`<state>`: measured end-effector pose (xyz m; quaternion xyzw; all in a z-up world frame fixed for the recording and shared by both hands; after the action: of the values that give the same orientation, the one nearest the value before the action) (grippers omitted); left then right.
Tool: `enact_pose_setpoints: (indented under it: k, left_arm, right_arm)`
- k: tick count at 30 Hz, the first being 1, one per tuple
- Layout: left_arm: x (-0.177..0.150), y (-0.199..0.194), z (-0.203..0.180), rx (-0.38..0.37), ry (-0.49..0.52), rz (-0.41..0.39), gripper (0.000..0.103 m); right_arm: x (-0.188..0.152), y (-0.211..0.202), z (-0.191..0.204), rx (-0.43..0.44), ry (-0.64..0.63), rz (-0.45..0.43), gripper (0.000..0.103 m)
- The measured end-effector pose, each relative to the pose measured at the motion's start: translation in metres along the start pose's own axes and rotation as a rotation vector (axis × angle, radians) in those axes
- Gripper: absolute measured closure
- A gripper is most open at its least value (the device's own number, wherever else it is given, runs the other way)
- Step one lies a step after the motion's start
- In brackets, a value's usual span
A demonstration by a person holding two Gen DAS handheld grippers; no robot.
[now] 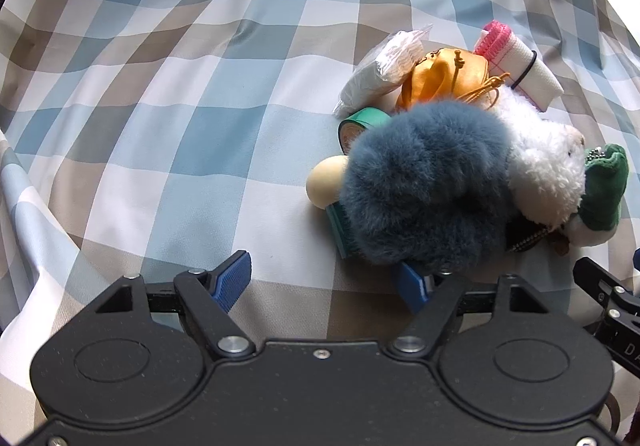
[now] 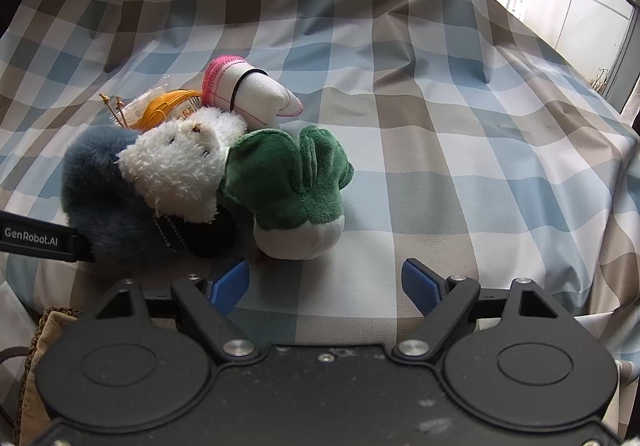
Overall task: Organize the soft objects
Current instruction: 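Move left tool toward blue pompom while right tool moves toward green plush, then close right gripper on green plush while left tool lines up on blue pompom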
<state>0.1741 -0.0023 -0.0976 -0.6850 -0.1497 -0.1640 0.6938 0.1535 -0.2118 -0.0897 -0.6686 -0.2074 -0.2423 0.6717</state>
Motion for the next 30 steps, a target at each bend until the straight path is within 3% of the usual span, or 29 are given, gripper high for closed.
enact_pose_setpoints:
  k: [2,8,12,15,20,25,30]
  left_arm:
    - [0.004,0.008,0.000,0.015,0.014,0.005,0.045]
    - [0.020,0.017,-0.004,0.012,0.057,-0.057,0.052]
    - [0.038,0.025,-0.007,0.016,0.088,-0.102,0.052]
    - [0.048,0.029,-0.006,0.006,0.061,-0.093,0.052]
    - [0.043,0.026,-0.004,-0.014,0.094,-0.091,0.038]
    - [0.042,0.019,0.001,-0.032,0.101,-0.111,0.032]
    - [0.050,0.008,0.005,-0.041,0.079,-0.151,0.032]
  right_arm:
    - [0.004,0.006,-0.003,-0.001,0.015,0.002,0.021]
    - [0.014,0.025,-0.007,0.015,0.052,0.001,0.027]
    - [0.021,0.036,-0.007,0.007,0.053,-0.004,0.027]
    - [0.024,0.043,-0.009,0.007,0.068,0.001,0.027]
    - [0.027,0.048,-0.015,0.029,0.108,0.005,0.023]
    - [0.030,0.053,-0.018,0.046,0.137,0.011,0.018]
    - [0.031,0.054,-0.022,0.047,0.162,0.006,0.014]
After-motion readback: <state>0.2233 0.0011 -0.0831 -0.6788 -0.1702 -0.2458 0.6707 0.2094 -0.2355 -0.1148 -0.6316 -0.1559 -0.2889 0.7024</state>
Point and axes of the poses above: each gripper's, at about its wrist camera, not at the fingertips, and y roughly the way its jaws point, z to its left, x to its top, the point moved 6 cm from there along y, roughly the way its jaws point, and after that the axes turned 3 degrees about x, right-handed, at the moved point
